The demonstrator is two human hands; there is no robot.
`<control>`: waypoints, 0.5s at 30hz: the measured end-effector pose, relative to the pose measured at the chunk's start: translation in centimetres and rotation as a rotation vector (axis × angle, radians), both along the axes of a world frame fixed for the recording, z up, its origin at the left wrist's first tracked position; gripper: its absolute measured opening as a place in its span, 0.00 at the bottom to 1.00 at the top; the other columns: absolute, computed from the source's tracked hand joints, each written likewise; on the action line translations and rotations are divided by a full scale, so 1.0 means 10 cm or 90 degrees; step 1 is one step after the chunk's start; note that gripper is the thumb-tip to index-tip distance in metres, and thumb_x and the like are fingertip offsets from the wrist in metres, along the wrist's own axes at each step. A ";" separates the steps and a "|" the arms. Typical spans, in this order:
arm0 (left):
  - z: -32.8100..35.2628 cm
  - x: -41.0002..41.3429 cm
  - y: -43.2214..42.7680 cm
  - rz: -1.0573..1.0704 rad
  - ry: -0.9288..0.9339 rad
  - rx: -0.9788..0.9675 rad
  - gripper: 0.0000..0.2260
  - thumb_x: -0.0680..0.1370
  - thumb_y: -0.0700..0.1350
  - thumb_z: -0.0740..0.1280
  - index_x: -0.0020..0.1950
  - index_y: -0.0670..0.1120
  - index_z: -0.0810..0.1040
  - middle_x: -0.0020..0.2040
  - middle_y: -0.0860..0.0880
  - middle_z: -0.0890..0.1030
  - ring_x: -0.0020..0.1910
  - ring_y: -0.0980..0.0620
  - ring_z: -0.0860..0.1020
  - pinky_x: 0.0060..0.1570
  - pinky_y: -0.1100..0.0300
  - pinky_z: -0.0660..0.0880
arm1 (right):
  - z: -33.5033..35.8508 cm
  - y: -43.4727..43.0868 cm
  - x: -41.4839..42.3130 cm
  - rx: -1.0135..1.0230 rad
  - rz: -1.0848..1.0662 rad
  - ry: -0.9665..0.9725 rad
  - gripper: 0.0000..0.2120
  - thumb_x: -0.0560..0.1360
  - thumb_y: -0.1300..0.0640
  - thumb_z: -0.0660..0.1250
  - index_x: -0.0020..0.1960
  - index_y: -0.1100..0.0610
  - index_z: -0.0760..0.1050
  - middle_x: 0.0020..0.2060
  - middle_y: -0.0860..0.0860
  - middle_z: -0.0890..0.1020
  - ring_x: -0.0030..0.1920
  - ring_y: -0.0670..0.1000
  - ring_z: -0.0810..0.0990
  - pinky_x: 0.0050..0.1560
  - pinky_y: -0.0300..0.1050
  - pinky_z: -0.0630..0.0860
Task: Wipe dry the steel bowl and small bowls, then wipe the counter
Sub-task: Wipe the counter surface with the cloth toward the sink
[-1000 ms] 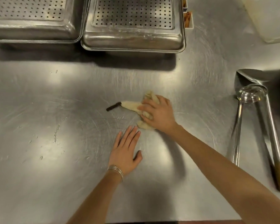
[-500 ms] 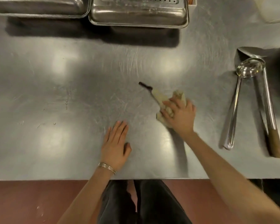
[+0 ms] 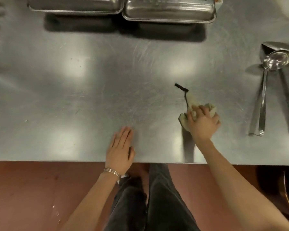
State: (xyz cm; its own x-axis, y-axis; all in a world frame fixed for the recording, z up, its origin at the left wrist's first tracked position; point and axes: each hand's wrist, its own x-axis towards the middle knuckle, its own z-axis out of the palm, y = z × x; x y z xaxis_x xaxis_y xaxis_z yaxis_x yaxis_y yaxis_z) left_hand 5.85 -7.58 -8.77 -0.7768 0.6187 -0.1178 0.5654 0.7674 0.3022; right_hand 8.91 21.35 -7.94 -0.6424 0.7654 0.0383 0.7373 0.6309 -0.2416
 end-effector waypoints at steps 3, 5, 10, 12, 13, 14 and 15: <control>-0.03 -0.15 -0.62 0.075 0.029 -0.035 0.26 0.76 0.47 0.53 0.73 0.43 0.62 0.74 0.46 0.61 0.74 0.49 0.56 0.73 0.51 0.50 | -0.03 -0.71 -0.38 0.028 0.101 0.001 0.19 0.70 0.38 0.58 0.51 0.46 0.79 0.52 0.48 0.81 0.54 0.62 0.74 0.54 0.53 0.65; -0.04 -0.27 -0.87 0.059 0.023 -0.054 0.25 0.76 0.49 0.53 0.73 0.43 0.63 0.73 0.46 0.63 0.73 0.48 0.58 0.72 0.50 0.52 | -0.04 -1.26 -0.48 0.030 0.174 0.016 0.15 0.71 0.40 0.60 0.49 0.46 0.79 0.50 0.47 0.81 0.53 0.61 0.74 0.53 0.52 0.65; -0.12 -0.35 -1.00 -0.004 0.022 -0.067 0.24 0.77 0.49 0.51 0.73 0.43 0.63 0.73 0.46 0.64 0.73 0.47 0.59 0.71 0.47 0.54 | -0.10 -1.82 0.03 0.078 0.429 0.066 0.13 0.72 0.44 0.64 0.52 0.48 0.79 0.54 0.47 0.80 0.54 0.62 0.74 0.54 0.55 0.68; -0.12 -0.35 -1.02 -0.022 0.024 -0.065 0.24 0.77 0.49 0.51 0.73 0.43 0.63 0.73 0.46 0.64 0.73 0.47 0.60 0.71 0.47 0.52 | -0.09 -1.62 0.23 0.109 0.503 0.080 0.13 0.72 0.44 0.63 0.53 0.47 0.79 0.57 0.48 0.80 0.53 0.62 0.75 0.53 0.55 0.70; -0.11 -0.37 -1.05 -0.032 0.027 -0.064 0.24 0.77 0.49 0.51 0.73 0.44 0.64 0.73 0.47 0.65 0.73 0.47 0.60 0.72 0.48 0.51 | -0.09 -1.47 0.24 0.131 0.499 0.074 0.14 0.72 0.43 0.62 0.53 0.47 0.79 0.58 0.49 0.80 0.53 0.63 0.75 0.52 0.55 0.71; -0.10 -0.39 -1.10 -0.035 0.033 -0.060 0.24 0.77 0.49 0.52 0.73 0.44 0.64 0.73 0.47 0.65 0.73 0.48 0.60 0.72 0.48 0.50 | -0.09 -1.34 0.16 0.143 0.459 0.059 0.16 0.72 0.42 0.61 0.53 0.47 0.79 0.58 0.50 0.79 0.53 0.63 0.75 0.51 0.56 0.71; -0.10 -0.44 -1.16 -0.028 0.035 -0.052 0.24 0.77 0.48 0.52 0.73 0.45 0.64 0.73 0.47 0.65 0.73 0.49 0.59 0.73 0.49 0.49 | -0.08 -1.23 0.01 0.129 0.383 0.034 0.18 0.71 0.41 0.60 0.53 0.48 0.79 0.59 0.53 0.79 0.53 0.64 0.74 0.51 0.57 0.71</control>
